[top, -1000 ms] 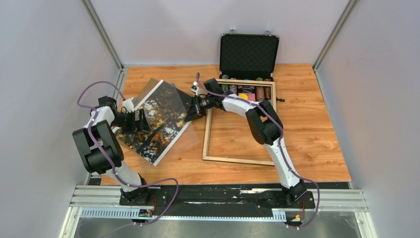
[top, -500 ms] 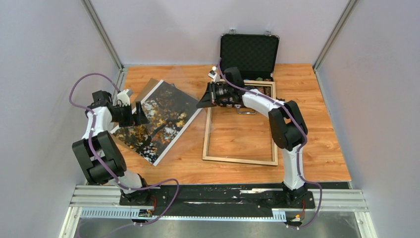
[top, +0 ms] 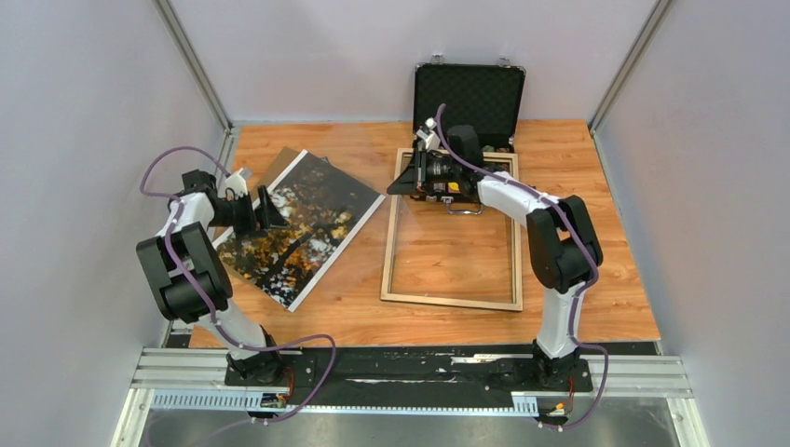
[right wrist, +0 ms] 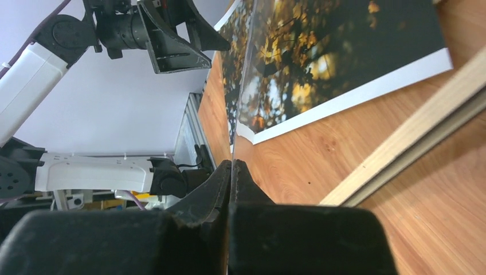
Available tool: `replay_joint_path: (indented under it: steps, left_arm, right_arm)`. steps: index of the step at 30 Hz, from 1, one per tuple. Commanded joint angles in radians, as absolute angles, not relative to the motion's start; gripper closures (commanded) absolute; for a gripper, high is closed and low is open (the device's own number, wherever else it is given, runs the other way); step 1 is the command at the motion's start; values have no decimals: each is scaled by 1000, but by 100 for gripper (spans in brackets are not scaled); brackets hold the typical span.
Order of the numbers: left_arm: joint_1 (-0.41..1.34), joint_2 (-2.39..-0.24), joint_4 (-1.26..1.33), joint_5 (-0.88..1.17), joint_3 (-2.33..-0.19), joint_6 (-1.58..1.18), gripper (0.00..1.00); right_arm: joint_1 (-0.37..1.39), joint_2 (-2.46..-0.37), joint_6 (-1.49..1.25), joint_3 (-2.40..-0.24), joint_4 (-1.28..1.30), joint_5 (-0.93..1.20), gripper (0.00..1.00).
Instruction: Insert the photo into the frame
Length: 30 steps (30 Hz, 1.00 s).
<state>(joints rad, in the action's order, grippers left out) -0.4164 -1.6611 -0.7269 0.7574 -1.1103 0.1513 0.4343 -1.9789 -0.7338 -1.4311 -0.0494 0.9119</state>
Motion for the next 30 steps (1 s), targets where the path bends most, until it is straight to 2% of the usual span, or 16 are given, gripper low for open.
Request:
replay_joint_path:
  steps: [1, 27, 30]
  left_arm:
    - [-371, -1697, -696, 754, -1157, 105, 0]
    - [-149, -1911, -591, 751, -1173, -61, 0]
    - [-143, -1915, -580, 744, -1166, -62, 0]
  right_arm:
    - [421, -1886, -684, -1389, -95, 849, 100]
    - [416, -1981, -710, -1355, -153, 853, 100]
    - [416, -1985, -703, -1341, -165, 866, 98]
